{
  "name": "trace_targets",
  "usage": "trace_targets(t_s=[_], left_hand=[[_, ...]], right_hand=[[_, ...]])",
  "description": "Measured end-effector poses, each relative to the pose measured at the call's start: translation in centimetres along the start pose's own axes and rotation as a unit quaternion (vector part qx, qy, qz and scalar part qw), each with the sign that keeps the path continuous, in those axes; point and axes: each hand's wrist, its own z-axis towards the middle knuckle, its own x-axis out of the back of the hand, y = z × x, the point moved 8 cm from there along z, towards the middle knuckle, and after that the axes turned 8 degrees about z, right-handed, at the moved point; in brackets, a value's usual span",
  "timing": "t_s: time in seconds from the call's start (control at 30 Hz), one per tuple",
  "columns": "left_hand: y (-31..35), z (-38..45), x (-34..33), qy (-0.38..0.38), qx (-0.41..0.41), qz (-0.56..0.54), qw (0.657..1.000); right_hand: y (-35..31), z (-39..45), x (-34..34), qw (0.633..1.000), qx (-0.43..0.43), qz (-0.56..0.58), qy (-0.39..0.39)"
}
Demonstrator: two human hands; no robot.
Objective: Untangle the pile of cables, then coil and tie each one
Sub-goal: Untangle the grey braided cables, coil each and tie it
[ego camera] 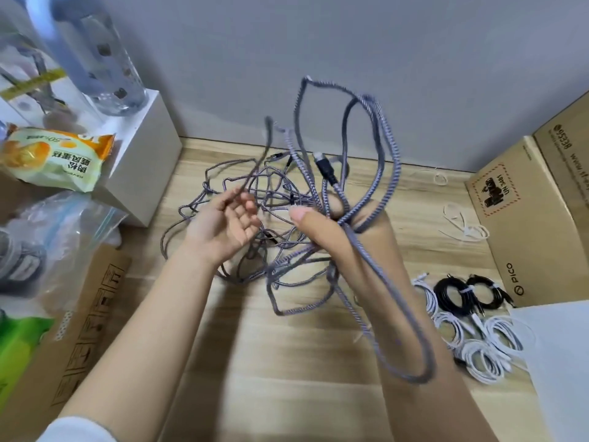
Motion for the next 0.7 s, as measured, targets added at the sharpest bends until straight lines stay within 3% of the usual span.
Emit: trace_targets(t_s=[0.1, 0.17, 0.3, 0.47, 0.6, 0.7], left_hand=[[-0.5, -1.3, -2.3, -0.045, -0.020, 0.074, 0.996], [-0.9, -2.5, -4.1, -0.088, -0.041, 0.130, 0.987], [-1.4, -4.1, -5.5, -0.115, -0.072, 0.184, 0.974], [-1.6, -3.8, -5.1, -0.129, -0.061, 0.161, 0.977], [-2.0, -4.0, -4.9, -0.141, -0.022, 0.135, 0.980], [-2.7, -3.7, -4.4, -0.122, 0.016, 0.075, 0.990]], right_hand=[[-6.4, -1.7, -1.5, 0.997, 0.051, 0.011, 0.065], [-7.4, -2.8, -2.1, 0.993, 0.095, -0.006, 0.072], [-5.6, -1.1, -2.5, 0.995, 0.043, 0.011, 0.093], [-5.4, -1.4, -2.7, 0.993, 0.046, 0.067, 0.089], [-5.7, -1.7, -2.8, 0.975, 0.028, 0.203, 0.083], [-6.0, -2.1, -2.6, 0.972, 0.036, 0.212, 0.098]])
